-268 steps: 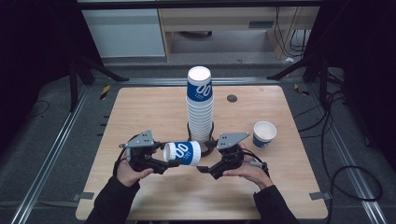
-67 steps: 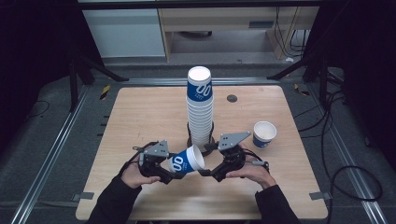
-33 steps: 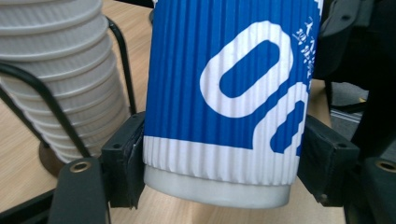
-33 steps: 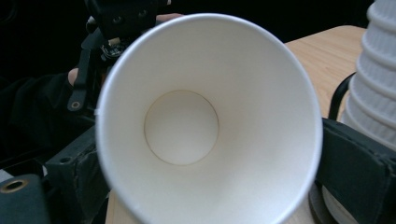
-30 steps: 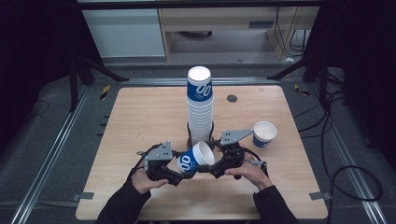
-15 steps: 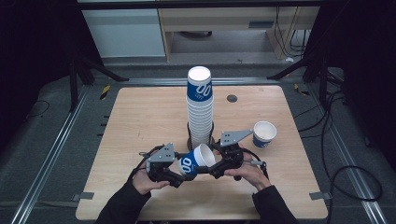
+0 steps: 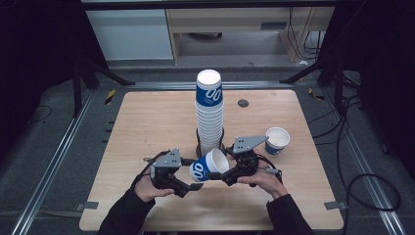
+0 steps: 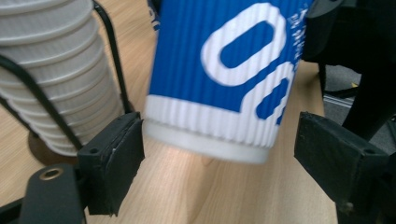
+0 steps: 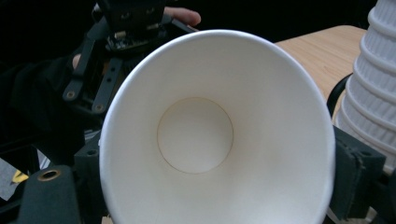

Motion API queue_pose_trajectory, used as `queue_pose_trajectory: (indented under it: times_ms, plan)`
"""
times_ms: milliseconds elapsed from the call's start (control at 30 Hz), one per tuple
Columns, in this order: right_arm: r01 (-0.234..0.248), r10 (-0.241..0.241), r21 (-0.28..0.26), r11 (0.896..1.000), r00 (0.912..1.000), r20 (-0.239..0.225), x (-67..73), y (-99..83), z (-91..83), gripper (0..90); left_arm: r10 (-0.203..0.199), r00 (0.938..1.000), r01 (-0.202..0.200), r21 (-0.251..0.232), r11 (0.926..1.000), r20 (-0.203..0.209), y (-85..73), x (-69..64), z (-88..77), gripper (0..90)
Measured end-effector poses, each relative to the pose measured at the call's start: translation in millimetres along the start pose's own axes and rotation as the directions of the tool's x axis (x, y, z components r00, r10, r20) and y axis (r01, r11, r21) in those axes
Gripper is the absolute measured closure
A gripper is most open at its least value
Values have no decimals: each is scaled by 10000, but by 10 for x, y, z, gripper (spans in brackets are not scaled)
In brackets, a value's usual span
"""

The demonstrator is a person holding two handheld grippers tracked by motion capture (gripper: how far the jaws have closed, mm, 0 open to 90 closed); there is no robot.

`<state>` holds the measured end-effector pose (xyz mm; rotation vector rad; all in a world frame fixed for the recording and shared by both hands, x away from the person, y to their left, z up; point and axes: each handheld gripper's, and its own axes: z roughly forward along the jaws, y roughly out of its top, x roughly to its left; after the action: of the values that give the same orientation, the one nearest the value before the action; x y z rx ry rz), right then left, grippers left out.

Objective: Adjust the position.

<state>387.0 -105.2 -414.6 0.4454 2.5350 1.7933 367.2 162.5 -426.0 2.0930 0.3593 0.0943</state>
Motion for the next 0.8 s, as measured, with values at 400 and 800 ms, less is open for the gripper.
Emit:
queue_pose_trajectory:
  times_ms: [400,800]
  plan:
    - [575,-507,1415,9883,9974,-511,111,-50,269,161,360,9972,-442,1266,9910,659,-62,-31,154,189]
    - [472,-422,1165,9921,9981,-451,106,-62,288,103,518,9971,-584,1228,9907,558,-66,-35,159,267]
